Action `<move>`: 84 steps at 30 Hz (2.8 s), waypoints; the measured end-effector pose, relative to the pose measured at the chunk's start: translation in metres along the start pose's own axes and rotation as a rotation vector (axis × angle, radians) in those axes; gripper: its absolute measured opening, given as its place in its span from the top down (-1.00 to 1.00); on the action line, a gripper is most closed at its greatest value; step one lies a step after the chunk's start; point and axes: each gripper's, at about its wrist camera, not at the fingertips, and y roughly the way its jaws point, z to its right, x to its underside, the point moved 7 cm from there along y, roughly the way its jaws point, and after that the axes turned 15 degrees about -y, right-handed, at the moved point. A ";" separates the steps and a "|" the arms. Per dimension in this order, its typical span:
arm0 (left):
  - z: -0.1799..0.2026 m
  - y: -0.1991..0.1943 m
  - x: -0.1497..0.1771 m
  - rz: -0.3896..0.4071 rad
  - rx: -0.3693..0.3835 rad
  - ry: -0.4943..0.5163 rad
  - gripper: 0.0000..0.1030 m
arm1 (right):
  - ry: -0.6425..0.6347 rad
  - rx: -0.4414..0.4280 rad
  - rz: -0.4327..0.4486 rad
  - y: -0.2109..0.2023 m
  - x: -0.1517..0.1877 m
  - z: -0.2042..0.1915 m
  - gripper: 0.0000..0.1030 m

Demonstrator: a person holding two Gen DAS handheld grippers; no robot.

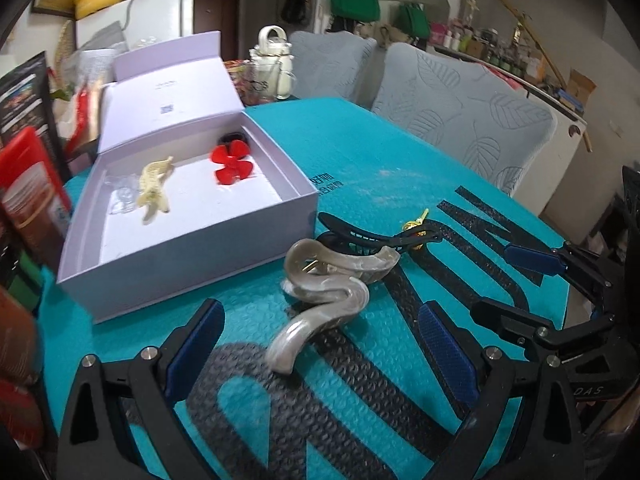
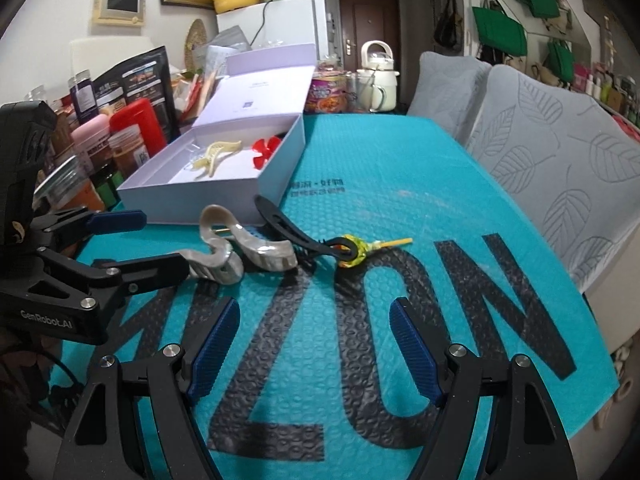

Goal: Organize rigid objects

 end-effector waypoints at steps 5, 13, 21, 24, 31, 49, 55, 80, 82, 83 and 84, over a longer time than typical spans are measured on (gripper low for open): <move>0.002 0.024 -0.004 -0.055 0.020 0.017 -0.93 | 0.019 0.002 -0.025 0.013 0.003 0.008 -0.52; 0.004 0.050 -0.007 -0.121 0.044 0.059 -0.93 | 0.024 -0.002 -0.038 0.021 0.002 0.016 -0.52; 0.000 0.063 -0.004 -0.131 0.030 0.048 -0.36 | 0.041 -0.002 -0.047 0.024 0.004 0.023 -0.52; 0.000 0.061 -0.001 -0.095 -0.005 0.095 -0.29 | 0.049 -0.002 -0.046 0.023 0.003 0.025 -0.52; -0.004 0.043 0.000 -0.051 -0.036 0.102 -0.28 | 0.034 0.009 -0.032 0.021 -0.003 0.024 -0.52; -0.063 0.016 0.008 -0.038 -0.136 -0.055 -0.28 | -0.097 -0.082 -0.013 0.069 -0.045 0.003 -0.51; -0.076 0.026 0.014 -0.058 -0.131 -0.092 -0.28 | -0.158 -0.125 -0.054 0.092 -0.053 -0.007 -0.10; -0.075 0.021 0.020 -0.043 -0.175 -0.090 -0.22 | -0.092 -0.171 -0.061 0.075 -0.031 -0.013 0.57; -0.075 0.017 0.022 -0.038 -0.171 -0.103 -0.22 | -0.086 -0.170 -0.061 0.070 -0.028 -0.014 0.57; -0.076 0.016 0.023 -0.031 -0.172 -0.113 -0.22 | -0.082 -0.169 -0.059 0.066 -0.025 -0.015 0.57; -0.076 0.015 0.023 -0.029 -0.176 -0.114 -0.22 | -0.081 -0.169 -0.057 0.064 -0.025 -0.016 0.57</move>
